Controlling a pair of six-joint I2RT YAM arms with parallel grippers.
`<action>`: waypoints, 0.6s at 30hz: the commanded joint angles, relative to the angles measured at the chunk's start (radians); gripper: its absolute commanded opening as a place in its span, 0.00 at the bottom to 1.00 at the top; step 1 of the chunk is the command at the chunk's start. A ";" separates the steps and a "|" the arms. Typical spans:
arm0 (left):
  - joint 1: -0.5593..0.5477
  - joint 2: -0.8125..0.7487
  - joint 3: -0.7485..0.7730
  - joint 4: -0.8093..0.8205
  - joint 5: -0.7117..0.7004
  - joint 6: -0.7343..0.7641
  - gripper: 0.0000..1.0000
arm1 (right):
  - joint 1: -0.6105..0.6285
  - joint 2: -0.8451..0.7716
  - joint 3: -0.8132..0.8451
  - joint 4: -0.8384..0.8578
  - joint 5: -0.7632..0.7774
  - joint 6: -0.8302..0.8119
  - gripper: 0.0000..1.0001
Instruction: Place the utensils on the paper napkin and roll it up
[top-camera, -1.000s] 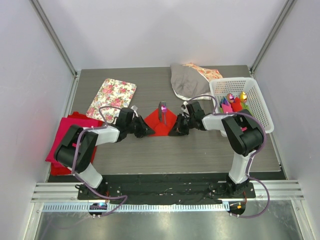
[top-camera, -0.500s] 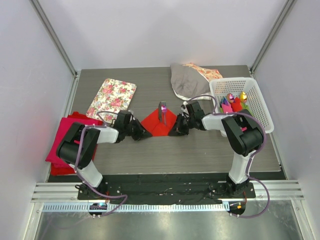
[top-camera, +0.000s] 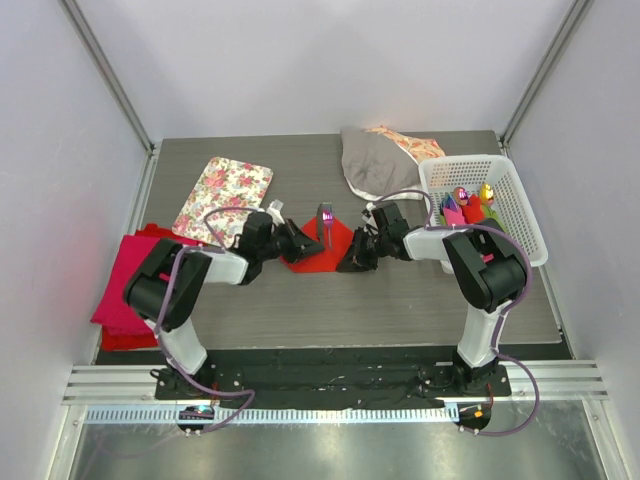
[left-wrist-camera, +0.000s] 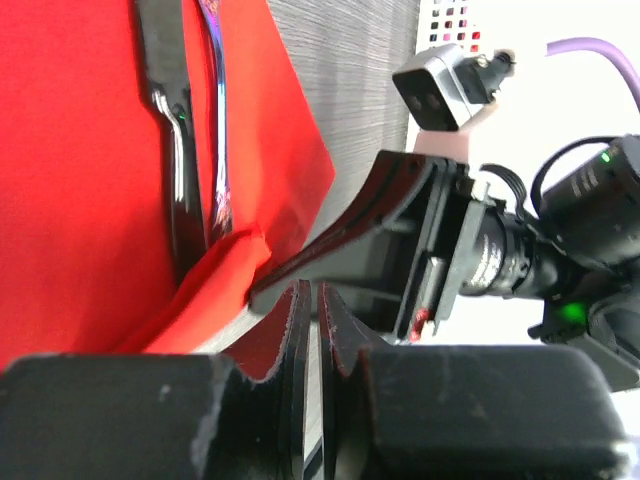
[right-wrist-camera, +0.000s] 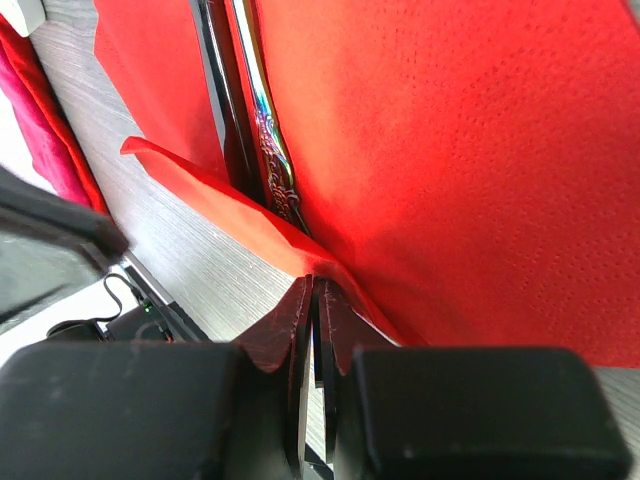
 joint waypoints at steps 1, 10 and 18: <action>-0.009 0.110 0.031 0.233 0.023 -0.073 0.09 | -0.003 0.005 0.025 -0.007 0.047 -0.008 0.13; -0.003 0.262 0.067 0.378 0.021 -0.161 0.04 | -0.003 0.010 0.031 -0.007 0.047 -0.003 0.13; 0.008 0.324 0.062 0.458 0.006 -0.218 0.03 | -0.005 0.007 0.033 -0.015 0.047 -0.006 0.13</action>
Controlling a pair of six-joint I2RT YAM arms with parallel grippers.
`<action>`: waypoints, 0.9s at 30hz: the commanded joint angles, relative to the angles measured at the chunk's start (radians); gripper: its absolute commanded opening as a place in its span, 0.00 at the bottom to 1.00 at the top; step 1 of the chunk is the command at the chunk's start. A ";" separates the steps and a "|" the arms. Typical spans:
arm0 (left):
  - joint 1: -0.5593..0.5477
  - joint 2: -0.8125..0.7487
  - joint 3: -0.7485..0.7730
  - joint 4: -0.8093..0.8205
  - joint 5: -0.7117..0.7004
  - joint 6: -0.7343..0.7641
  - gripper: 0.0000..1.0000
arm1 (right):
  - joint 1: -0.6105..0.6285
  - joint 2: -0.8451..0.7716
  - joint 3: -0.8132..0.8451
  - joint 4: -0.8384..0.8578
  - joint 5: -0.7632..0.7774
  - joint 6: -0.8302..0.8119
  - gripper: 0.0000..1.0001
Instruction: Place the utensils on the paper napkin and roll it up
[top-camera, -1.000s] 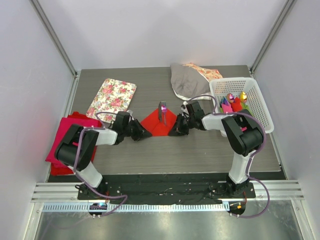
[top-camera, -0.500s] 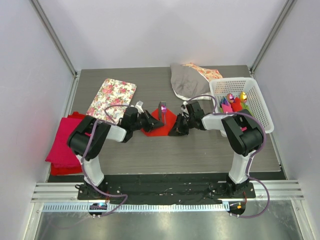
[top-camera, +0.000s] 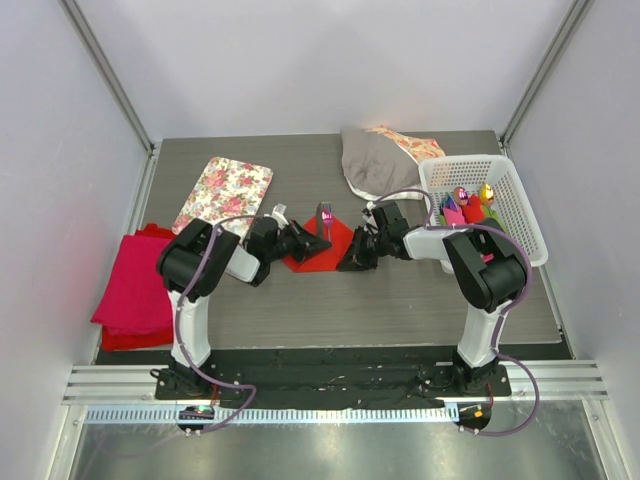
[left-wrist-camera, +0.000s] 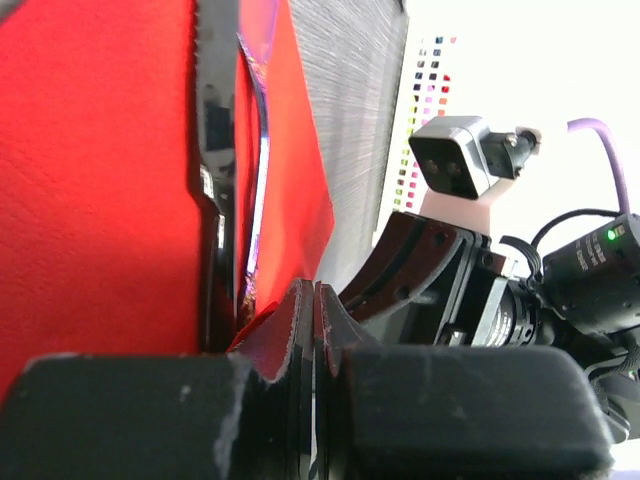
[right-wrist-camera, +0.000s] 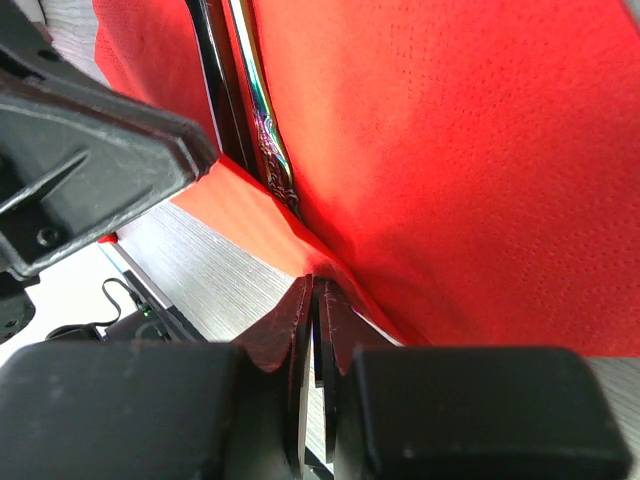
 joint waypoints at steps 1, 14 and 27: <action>0.012 0.033 0.005 0.106 -0.011 -0.040 0.03 | -0.006 0.006 0.029 -0.009 0.040 -0.008 0.13; 0.025 0.067 -0.001 0.102 -0.027 -0.048 0.01 | -0.006 -0.035 0.050 0.006 0.015 -0.003 0.18; 0.025 0.066 0.008 0.067 -0.025 -0.034 0.00 | -0.012 0.026 0.081 -0.006 0.069 0.003 0.15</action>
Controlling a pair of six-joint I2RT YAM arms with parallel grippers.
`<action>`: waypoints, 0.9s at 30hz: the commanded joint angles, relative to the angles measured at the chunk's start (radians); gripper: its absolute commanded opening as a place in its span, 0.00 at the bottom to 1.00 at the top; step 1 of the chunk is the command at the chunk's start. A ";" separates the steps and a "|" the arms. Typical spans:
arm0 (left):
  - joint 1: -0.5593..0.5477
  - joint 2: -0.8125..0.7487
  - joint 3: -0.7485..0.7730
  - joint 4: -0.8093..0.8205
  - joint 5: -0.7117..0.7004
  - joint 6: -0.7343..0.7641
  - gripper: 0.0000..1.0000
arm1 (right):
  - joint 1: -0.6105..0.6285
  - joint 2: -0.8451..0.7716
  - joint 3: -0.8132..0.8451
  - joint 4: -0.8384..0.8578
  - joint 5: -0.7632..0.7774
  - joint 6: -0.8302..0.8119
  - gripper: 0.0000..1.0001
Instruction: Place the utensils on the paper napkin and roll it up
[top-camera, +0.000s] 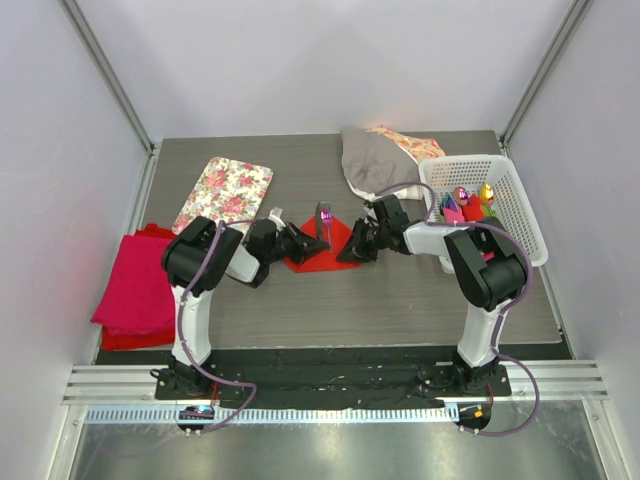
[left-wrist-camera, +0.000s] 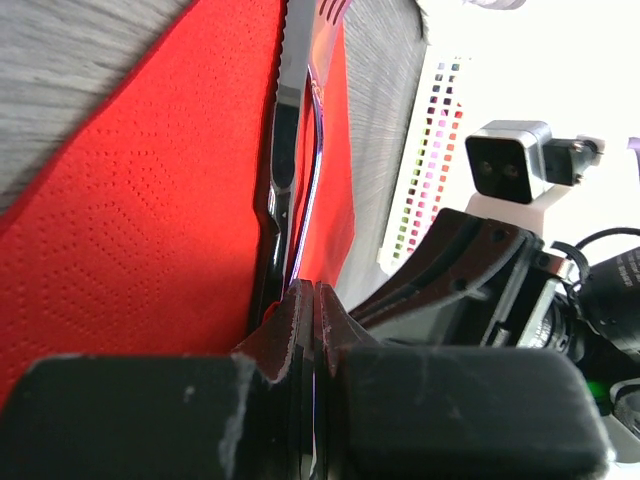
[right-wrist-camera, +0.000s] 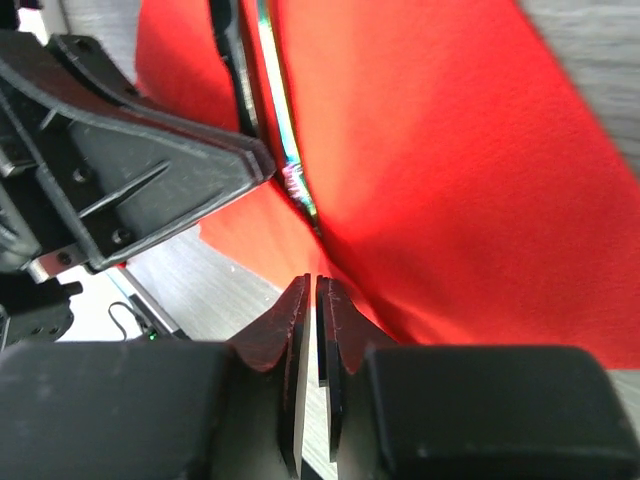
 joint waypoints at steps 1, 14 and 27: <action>0.005 0.005 0.007 0.019 -0.015 0.015 0.00 | -0.004 0.031 0.033 -0.006 0.041 -0.007 0.15; 0.005 0.000 0.010 -0.012 -0.012 0.027 0.00 | -0.025 -0.094 0.050 -0.094 0.061 -0.031 0.39; 0.005 -0.003 0.010 -0.024 -0.017 0.034 0.00 | -0.128 -0.176 0.002 -0.250 0.223 -0.112 0.79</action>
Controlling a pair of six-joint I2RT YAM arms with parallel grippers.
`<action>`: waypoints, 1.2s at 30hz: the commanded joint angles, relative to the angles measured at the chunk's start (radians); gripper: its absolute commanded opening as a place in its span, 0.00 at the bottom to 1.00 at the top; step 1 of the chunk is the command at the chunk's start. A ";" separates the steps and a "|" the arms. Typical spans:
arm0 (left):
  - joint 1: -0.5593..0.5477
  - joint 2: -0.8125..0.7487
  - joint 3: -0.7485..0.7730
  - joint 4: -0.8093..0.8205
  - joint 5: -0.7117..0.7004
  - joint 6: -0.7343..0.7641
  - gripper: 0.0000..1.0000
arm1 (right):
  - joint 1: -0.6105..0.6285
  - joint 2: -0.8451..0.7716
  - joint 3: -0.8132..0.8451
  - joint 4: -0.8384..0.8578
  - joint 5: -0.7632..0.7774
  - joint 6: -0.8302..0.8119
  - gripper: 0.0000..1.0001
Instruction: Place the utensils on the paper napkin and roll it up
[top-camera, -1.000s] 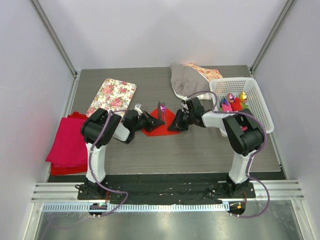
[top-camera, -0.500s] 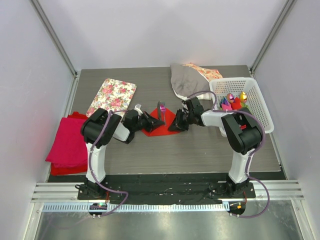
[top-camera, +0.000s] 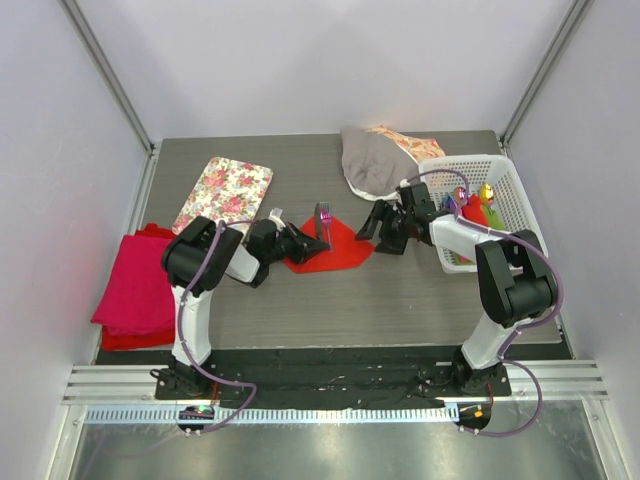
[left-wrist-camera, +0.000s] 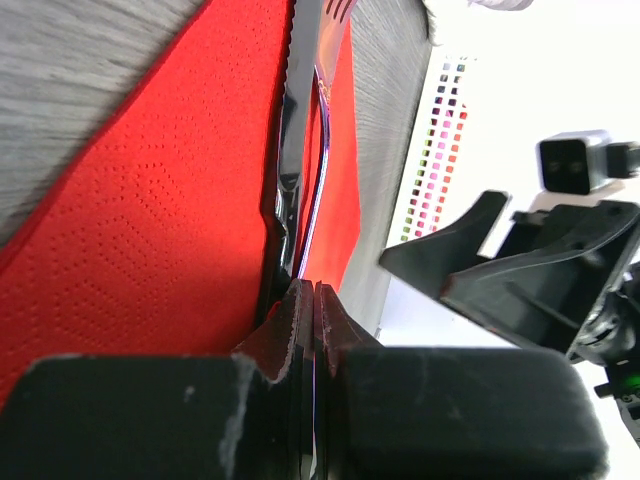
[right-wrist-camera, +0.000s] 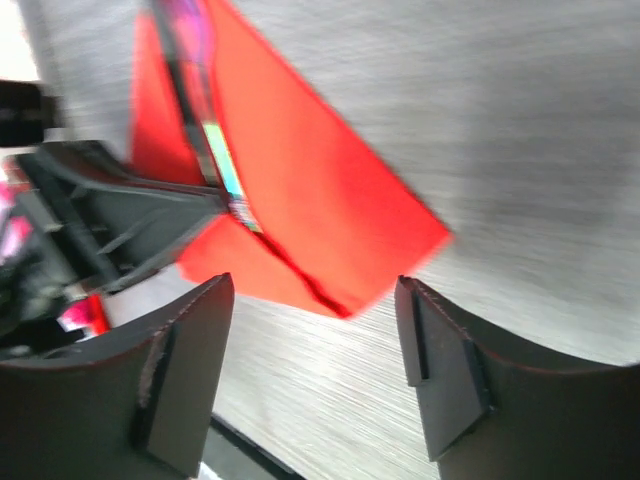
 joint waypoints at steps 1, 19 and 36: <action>0.005 -0.003 0.011 -0.012 -0.013 0.031 0.00 | 0.007 -0.018 -0.011 -0.086 0.099 -0.057 0.80; 0.007 -0.001 0.019 -0.029 -0.012 0.042 0.00 | 0.007 0.172 -0.014 0.138 -0.126 0.027 0.79; 0.008 -0.003 0.022 -0.034 -0.013 0.045 0.00 | 0.008 0.125 -0.135 0.506 -0.284 0.229 0.71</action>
